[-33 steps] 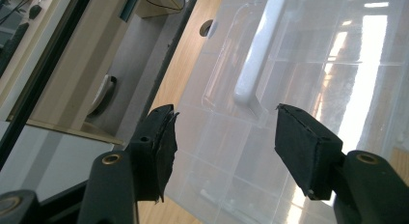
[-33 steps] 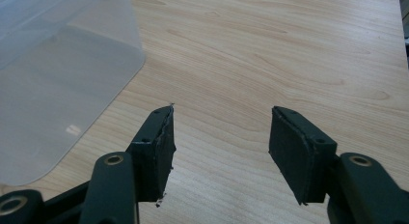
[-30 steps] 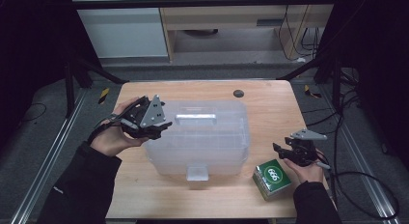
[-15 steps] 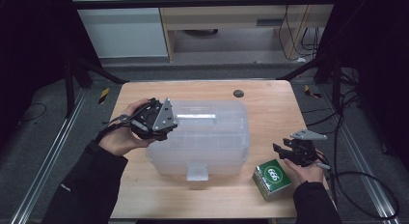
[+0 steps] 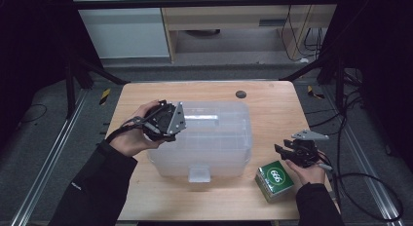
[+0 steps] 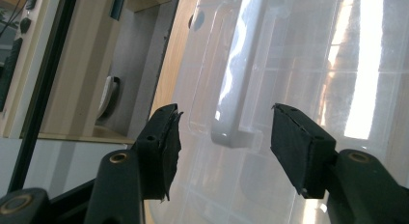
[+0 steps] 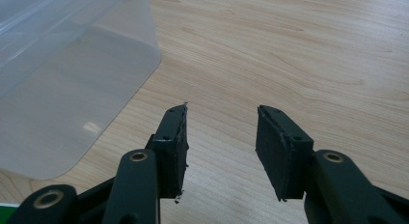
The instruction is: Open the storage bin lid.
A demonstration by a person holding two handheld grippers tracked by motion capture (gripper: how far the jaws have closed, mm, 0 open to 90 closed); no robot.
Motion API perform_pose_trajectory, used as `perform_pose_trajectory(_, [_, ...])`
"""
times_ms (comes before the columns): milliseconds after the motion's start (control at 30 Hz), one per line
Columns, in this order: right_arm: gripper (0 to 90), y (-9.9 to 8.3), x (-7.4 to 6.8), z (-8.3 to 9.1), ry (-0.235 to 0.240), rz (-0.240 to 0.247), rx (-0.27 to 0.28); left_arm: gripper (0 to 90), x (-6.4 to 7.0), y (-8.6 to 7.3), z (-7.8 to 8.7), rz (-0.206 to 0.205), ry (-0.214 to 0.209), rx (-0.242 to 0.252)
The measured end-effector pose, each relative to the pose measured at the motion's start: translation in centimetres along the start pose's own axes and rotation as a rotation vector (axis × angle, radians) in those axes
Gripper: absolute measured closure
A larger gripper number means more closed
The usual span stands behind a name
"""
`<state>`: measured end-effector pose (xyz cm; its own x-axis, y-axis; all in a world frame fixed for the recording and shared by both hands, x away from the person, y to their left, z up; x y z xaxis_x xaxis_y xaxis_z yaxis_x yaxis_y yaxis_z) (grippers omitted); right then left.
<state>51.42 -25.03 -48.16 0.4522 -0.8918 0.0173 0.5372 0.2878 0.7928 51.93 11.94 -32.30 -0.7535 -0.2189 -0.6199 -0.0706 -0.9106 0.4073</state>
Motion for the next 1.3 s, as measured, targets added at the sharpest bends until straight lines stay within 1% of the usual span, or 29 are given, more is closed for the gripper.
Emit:
perform_pose_trajectory(33, [55.0, 0.0, 0.0, 0.0, 0.0, 0.0, 0.0, 43.0, 0.0, 0.1, -0.1, 0.003, -0.001, 0.006])
perform_pose_trajectory(100, [55.0, 0.1, -0.1, 0.0, 0.001, -0.005, 0.0, 43.8, 0.0, 0.3, -0.3, -0.007, 0.004, -0.003])
perform_pose_trajectory(167, [55.2, 0.2, -0.1, 0.0, 0.001, -0.005, 0.003, 44.1, 0.0, 0.4, -0.6, -0.006, 0.003, -0.003])
perform_pose_trajectory(200, [55.2, 0.2, -0.2, 0.1, 0.003, -0.007, 0.004, 44.3, 0.0, 0.4, -0.7, -0.016, 0.001, -0.01])
perform_pose_trajectory(267, [55.8, 0.3, -0.1, 0.1, 0.004, -0.004, 0.008, 45.3, 0.0, 0.5, -0.9, -0.013, 0.005, -0.005])
perform_pose_trajectory(333, [55.9, 0.3, -0.2, 0.1, 0.005, -0.006, 0.008, 46.0, 0.0, 0.6, -1.1, -0.019, 0.004, -0.004])
perform_pose_trajectory(500, [56.1, 0.4, -0.3, 0.1, 0.01, -0.01, 0.004, 48.1, 0.0, 0.6, -1.6, -0.049, 0.003, -0.03])
perform_pose_trajectory(667, [56.1, 0.4, -0.3, 0.1, 0.01, -0.013, 0.004, 50.7, 0.0, 0.7, -2.2, -0.062, 0.003, -0.042])
perform_pose_trajectory(833, [56.6, 0.4, -0.3, 0.0, 0.01, -0.005, 0.001, 53.6, 0.1, 0.8, -2.7, -0.076, 0.004, -0.055])
perform_pose_trajectory(933, [57.0, 0.4, -0.2, 0.1, 0.008, -0.002, 0.002, 57.5, 0.1, 0.9, -2.8, -0.086, 0.007, -0.061])
perform_pose_trajectory(1000, [57.2, 0.4, -0.3, 0.1, 0.008, -0.003, 0.001, 59.9, 0.2, 1.0, -2.9, -0.082, 0.005, -0.05])
perform_pose_trajectory(1133, [57.7, 0.4, -0.3, 0.1, 0.008, -0.002, -0.001, 65.3, 0.3, 1.2, -3.0, -0.101, 0.006, -0.065])
perform_pose_trajectory(1233, [58.7, 0.5, -0.4, 0.1, 0.012, -0.004, 0.005, 69.1, 0.4, 1.3, -3.1, -0.101, 0.004, -0.066])
perform_pose_trajectory(1300, [59.7, 0.5, -0.4, 0.2, 0.018, -0.01, 0.002, 71.3, 0.4, 1.3, -3.2, -0.111, 0.01, -0.079])
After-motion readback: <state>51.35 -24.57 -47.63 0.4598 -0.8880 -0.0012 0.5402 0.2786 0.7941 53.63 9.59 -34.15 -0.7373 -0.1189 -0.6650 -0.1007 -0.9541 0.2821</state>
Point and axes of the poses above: each handheld gripper's, and its own axes: z roughly backward along the jaws, y roughly out of its top, x roughly to its right, the point moved 6 cm from there along -z, roughly forward along the jaws, and after that the axes turned 3 degrees about z, right-handed, at the moved point
